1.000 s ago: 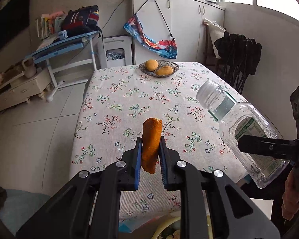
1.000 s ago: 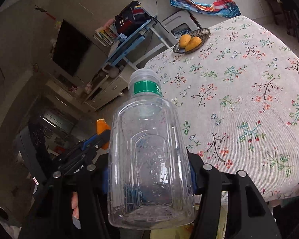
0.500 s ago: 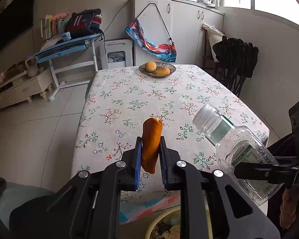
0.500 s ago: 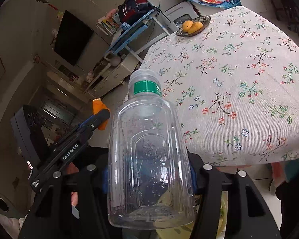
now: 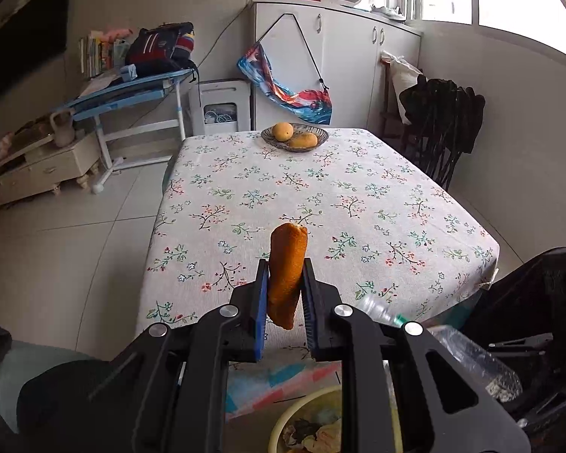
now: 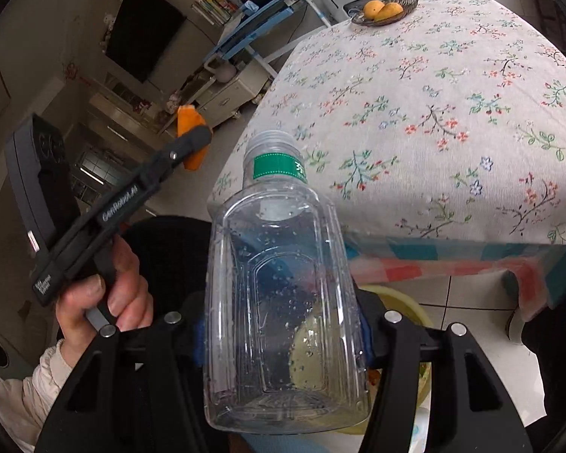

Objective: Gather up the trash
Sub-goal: 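Carry the water bottle and the small peel toward the yellow bucket with both tools, then open the right tool over the yellow bucket to drop the water bottle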

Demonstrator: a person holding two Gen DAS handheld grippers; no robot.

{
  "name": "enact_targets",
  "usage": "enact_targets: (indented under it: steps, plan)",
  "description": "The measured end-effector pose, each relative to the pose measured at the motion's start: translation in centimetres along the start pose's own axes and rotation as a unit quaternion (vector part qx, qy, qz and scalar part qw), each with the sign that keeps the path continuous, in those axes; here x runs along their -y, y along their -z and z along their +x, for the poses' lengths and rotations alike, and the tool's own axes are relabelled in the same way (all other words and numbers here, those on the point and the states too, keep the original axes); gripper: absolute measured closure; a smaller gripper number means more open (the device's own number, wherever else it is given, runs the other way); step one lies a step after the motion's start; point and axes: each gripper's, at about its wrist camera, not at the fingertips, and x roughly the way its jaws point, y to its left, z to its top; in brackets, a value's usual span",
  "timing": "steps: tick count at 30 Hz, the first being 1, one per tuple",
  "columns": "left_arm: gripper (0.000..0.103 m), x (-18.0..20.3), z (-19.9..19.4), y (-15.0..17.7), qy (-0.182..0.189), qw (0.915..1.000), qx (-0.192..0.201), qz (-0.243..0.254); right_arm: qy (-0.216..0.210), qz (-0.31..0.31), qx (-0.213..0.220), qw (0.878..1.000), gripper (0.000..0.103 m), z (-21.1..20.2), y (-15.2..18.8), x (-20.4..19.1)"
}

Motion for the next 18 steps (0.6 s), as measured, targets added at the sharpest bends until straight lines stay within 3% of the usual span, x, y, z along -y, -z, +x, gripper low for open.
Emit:
enact_targets:
  steps: [7, 13, 18]
  plan:
    - [0.087, 0.4, -1.1, 0.6, 0.003, 1.0, 0.004, 0.001, 0.029, -0.035, -0.093, 0.995, 0.047, 2.3, 2.9, -0.9]
    - [0.087, 0.8, -2.0, 1.2, 0.008, 1.0, 0.004, 0.004, 0.064, -0.052, -0.174, 0.981, 0.047, 5.3, 5.4, -0.8]
    - [0.087, 1.4, -3.0, 1.7, 0.011, 0.9999, 0.006, 0.009, 0.084, -0.03, -0.178, 0.98, 0.045, 6.6, 6.0, 0.0]
